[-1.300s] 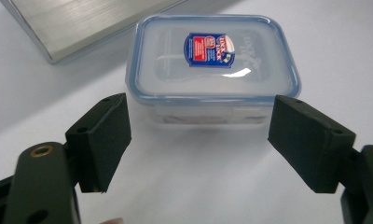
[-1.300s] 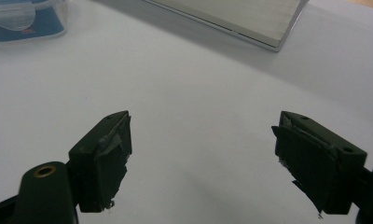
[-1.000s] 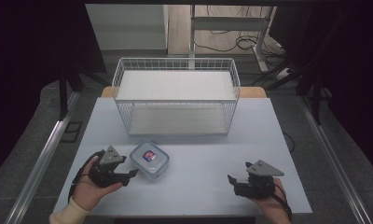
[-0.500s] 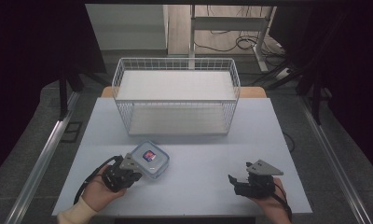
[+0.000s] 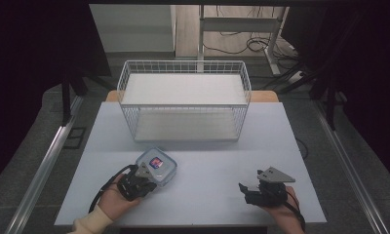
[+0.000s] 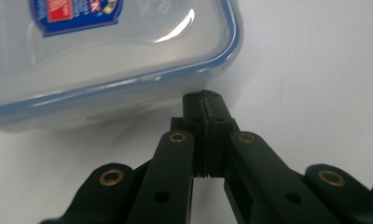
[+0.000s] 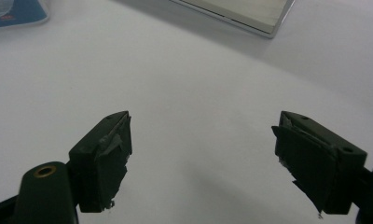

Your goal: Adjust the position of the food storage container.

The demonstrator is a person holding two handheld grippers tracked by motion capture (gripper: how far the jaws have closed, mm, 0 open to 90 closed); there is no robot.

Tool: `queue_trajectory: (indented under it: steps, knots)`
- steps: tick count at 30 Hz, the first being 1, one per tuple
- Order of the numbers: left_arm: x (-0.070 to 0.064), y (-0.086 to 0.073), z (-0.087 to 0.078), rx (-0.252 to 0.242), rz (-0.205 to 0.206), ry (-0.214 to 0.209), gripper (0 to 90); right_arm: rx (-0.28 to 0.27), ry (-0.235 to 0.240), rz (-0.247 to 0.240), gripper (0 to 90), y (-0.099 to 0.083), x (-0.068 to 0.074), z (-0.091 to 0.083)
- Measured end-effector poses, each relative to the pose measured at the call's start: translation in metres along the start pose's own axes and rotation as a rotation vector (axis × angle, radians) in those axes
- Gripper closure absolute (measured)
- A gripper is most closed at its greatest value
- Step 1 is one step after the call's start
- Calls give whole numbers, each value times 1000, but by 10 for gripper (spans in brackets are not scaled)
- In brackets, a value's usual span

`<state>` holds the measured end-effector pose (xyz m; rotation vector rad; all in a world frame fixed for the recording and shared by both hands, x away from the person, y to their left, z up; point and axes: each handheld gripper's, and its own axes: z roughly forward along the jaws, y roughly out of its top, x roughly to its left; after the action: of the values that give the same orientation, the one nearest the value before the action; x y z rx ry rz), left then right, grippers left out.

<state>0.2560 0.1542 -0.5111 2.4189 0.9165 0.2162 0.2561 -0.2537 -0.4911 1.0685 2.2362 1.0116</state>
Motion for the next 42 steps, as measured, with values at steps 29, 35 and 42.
queue_trajectory:
  steps: [29, 35, 42]
  knots:
    - [-13, 53, 37, -61, -9, 10, 896, 21, 5, -13, 187, -2, 1, 5]
    - [-14, 46, 9, -132, -21, -22, 896, 20, 4, -9, 187, -2, 1, 3]
    - [13, 44, -33, -238, -81, 23, 895, 19, 4, -16, 187, -2, 1, 3]
